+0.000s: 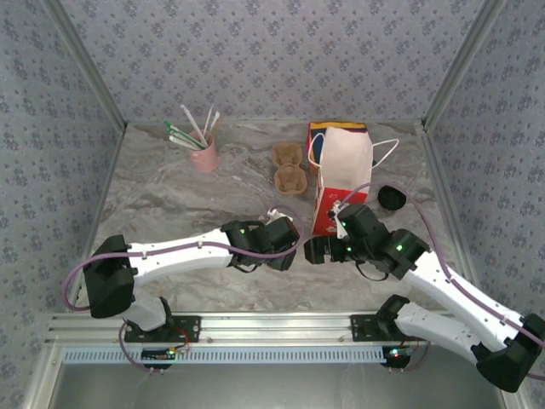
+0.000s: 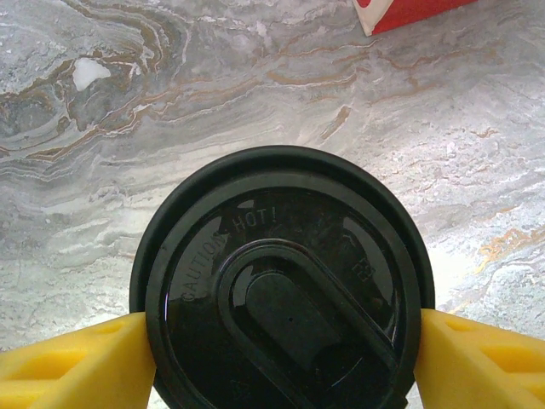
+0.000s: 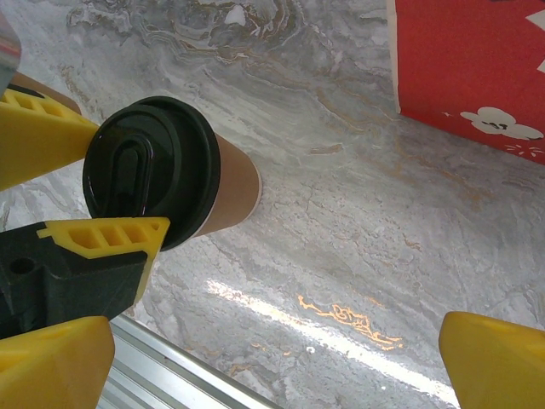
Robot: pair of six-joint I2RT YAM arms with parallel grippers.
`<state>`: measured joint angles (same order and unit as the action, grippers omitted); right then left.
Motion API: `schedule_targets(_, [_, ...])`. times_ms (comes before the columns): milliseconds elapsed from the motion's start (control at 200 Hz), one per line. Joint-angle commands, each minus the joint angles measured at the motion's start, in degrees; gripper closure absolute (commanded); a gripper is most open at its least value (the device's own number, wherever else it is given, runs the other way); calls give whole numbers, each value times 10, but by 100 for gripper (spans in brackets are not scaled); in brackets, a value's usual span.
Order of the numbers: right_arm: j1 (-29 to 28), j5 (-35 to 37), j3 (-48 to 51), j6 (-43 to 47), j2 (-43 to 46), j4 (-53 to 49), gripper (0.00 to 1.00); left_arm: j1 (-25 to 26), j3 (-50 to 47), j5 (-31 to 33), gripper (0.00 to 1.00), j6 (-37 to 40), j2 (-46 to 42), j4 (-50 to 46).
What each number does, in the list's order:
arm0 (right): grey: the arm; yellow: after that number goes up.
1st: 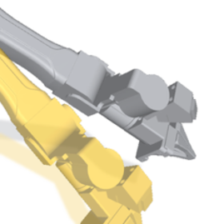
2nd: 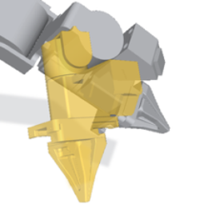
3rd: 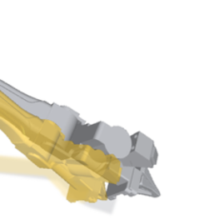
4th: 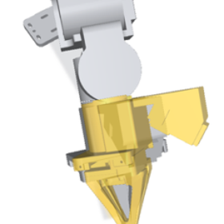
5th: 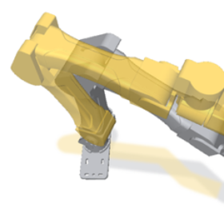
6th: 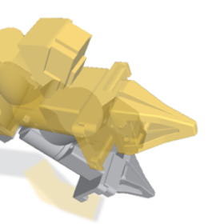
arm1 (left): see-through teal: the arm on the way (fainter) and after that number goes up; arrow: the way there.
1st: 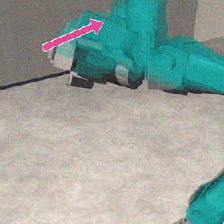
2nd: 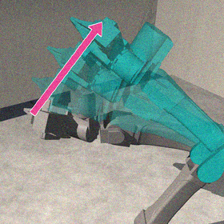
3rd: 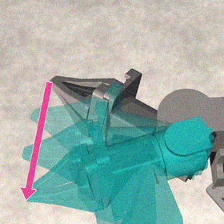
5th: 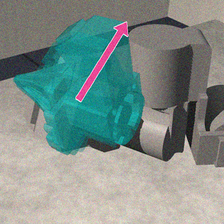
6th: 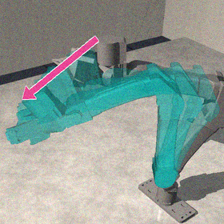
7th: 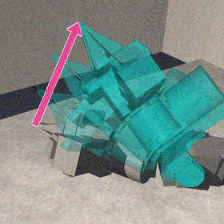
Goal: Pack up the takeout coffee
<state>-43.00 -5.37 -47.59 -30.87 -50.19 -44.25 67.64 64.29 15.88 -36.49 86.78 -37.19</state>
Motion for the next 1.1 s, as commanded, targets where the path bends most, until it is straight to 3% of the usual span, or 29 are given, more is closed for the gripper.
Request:
schedule_targets(0, [1,-4,3,-1,-2,3,0,4,29,5,25,0,-14,-13])
schedule_targets(1094, [-1,-6,0,0,-8,5,0,3,0,19,24,-13,-22,-34])
